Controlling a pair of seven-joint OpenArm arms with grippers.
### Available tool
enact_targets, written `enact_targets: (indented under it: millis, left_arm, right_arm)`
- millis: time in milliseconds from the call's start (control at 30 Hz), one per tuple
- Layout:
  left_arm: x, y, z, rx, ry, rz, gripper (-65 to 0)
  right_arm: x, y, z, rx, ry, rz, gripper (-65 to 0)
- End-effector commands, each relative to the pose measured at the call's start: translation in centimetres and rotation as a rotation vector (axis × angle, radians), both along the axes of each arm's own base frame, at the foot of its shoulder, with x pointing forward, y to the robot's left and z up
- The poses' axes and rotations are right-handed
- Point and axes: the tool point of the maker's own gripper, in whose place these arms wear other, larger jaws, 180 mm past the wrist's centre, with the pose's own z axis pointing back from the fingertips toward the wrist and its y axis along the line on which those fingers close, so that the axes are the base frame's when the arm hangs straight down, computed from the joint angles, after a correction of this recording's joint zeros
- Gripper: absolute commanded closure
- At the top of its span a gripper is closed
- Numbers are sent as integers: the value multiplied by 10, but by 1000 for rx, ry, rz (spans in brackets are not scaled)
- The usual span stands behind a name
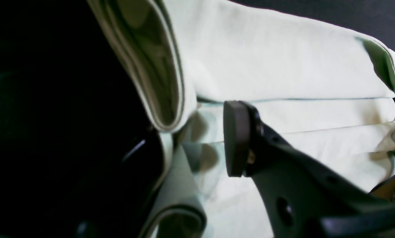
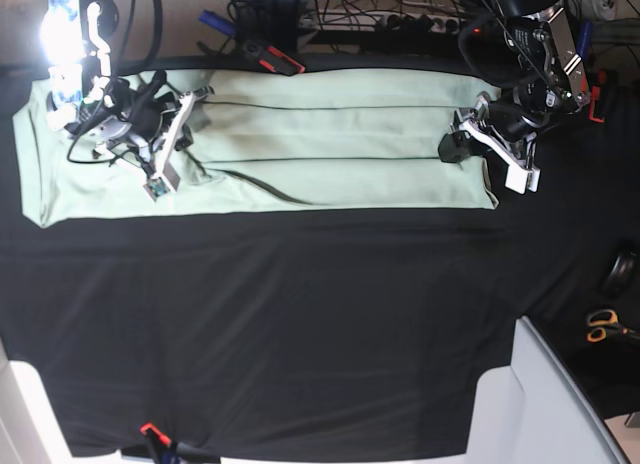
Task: Fold the T-shirt properly
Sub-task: 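Close the left gripper on the strip's end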
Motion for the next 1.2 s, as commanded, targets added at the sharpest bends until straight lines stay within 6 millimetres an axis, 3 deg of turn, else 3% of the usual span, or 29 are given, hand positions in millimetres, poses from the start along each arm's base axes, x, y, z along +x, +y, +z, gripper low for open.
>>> enact_targets:
  millis: [0, 167, 433, 467, 567, 600, 867, 1100, 1167]
  left_arm:
    - [-11, -2, -8, 15, 59, -32, -240]
    - [-4, 0, -4, 14, 12, -5, -239]
    - [-17, -6, -23, -38, 60, 27, -233]
    - [-17, -6, -23, -38, 60, 27, -210]
    - [-15, -6, -22, -38, 56, 27, -15]
    - [-10, -6, -21, -40, 48, 28, 0]
    - [-7, -4, -18, -26, 40, 18, 0]
    - [1, 8, 16, 85, -40, 0, 0]
    - [4, -1, 25, 118, -49, -24, 0]
  right_arm:
    - [6, 0, 6, 9, -29, 1, 0]
    - [0, -2, -4, 8, 4, -3, 0]
    - [-6, -2, -19, 30, 23, -21, 0]
    - [-7, -2, -20, 30, 25, -21, 0]
    - [-5, -2, -18, 30, 19, -21, 0]
    - [-4, -2, -17, 31, 14, -20, 0]
    - [-4, -2, -17, 32, 13, -22, 0]
    - [-1, -4, -15, 30, 6, -28, 0]
    - [1, -3, -15, 32, 3, -27, 0]
